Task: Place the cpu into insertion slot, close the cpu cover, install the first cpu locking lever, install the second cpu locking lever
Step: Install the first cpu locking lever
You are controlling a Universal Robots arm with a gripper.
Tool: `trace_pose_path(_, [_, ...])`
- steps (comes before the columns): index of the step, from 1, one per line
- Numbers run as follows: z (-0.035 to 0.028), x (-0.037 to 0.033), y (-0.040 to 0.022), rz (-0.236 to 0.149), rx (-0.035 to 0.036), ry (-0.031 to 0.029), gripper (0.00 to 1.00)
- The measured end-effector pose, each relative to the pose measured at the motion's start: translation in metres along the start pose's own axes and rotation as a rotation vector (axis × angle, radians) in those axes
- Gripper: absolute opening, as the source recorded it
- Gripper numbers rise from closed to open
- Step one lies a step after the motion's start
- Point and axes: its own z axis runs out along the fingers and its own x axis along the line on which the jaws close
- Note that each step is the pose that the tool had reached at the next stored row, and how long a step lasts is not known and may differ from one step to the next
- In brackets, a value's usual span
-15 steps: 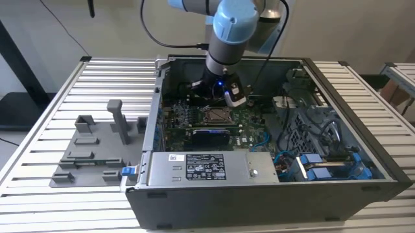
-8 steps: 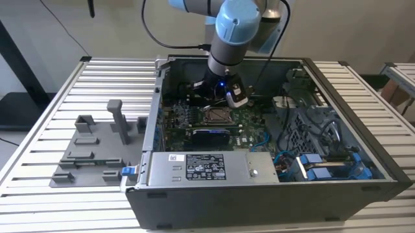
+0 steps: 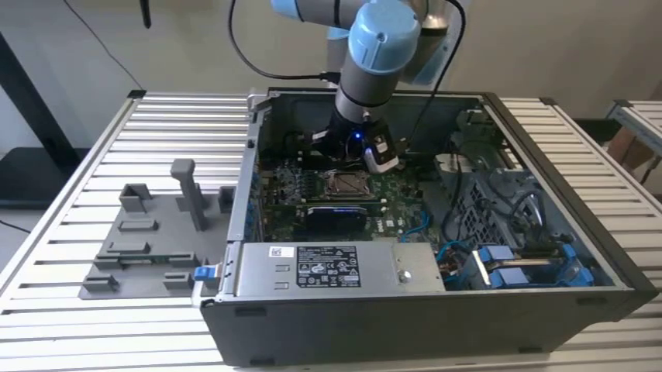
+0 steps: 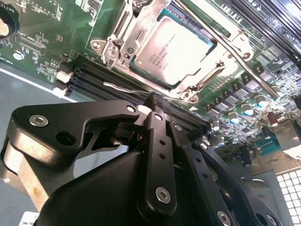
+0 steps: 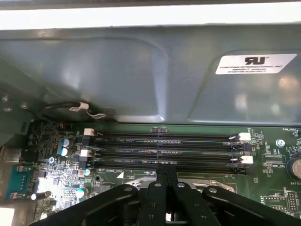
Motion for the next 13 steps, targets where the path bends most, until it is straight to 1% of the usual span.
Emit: trace_pose_path(13, [0.0031, -0.0098, -0.0012, 0.000, 0.0000, 0.0000, 0.11])
